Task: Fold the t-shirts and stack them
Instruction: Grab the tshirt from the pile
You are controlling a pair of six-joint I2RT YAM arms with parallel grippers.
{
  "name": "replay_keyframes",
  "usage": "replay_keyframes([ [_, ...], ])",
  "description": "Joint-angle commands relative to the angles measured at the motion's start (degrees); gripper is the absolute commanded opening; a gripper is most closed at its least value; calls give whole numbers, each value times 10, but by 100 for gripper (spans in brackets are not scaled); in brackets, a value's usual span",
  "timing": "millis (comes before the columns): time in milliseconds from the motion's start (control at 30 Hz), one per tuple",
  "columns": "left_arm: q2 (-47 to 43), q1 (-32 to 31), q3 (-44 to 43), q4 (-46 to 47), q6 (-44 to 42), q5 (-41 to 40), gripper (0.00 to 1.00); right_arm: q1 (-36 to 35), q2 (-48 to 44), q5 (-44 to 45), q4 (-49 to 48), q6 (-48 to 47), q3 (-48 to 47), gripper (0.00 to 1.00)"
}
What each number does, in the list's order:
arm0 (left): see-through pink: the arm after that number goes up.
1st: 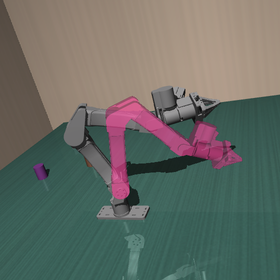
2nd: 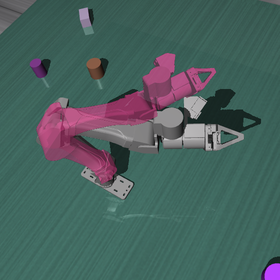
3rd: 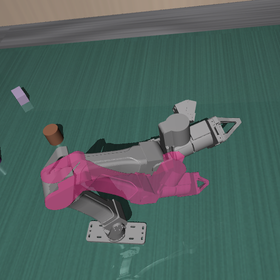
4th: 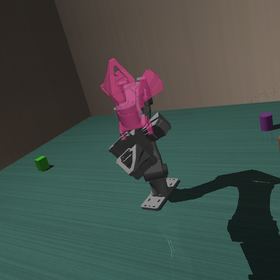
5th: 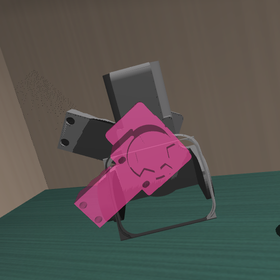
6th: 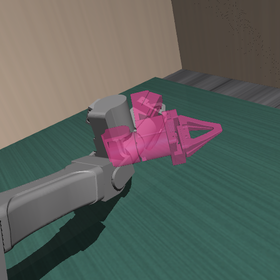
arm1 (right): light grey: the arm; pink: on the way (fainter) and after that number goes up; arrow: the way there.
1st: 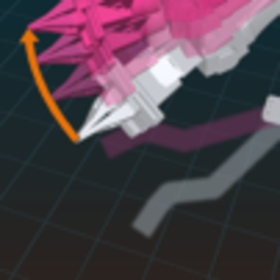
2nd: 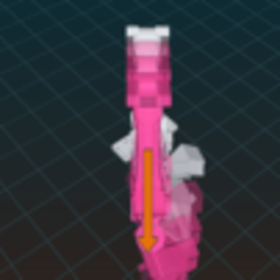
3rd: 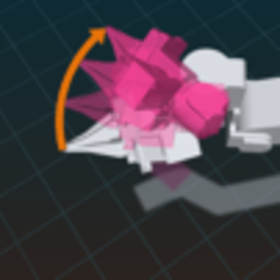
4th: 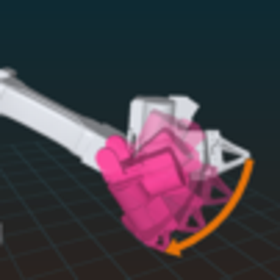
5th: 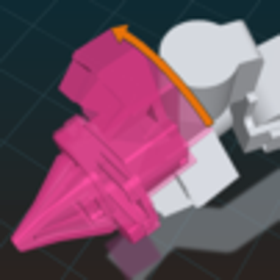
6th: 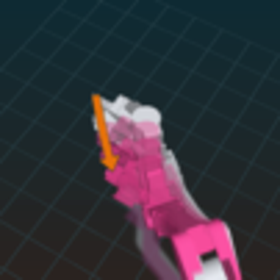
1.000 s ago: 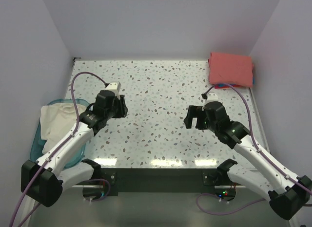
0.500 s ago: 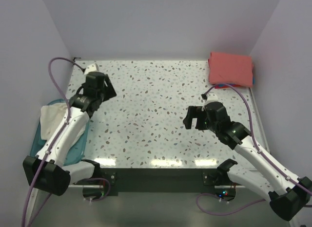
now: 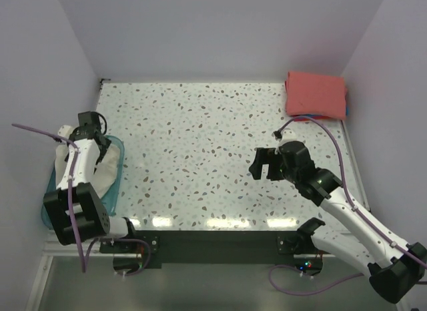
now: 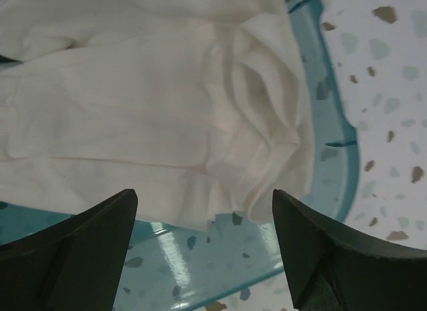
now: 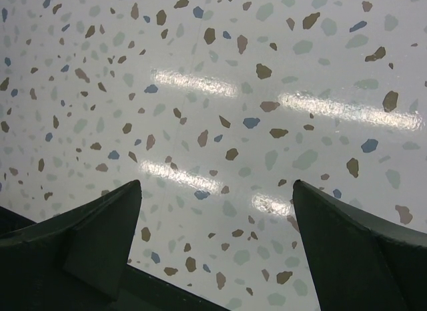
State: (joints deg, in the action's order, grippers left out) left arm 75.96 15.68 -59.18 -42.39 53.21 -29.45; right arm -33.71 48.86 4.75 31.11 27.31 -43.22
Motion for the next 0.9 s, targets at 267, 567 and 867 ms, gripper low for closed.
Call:
replay_keyframes([
  [267,162,68,64,49,48,-6,72,0,-3,-18,-25,-5,7,99],
  [567,147,82,36,61,-13,9,0,0,-1,-35,-36,-6,8,99],
  [867,-46,81,-84,63,-113,105,0,1,7,-69,-51,-14,5,99],
])
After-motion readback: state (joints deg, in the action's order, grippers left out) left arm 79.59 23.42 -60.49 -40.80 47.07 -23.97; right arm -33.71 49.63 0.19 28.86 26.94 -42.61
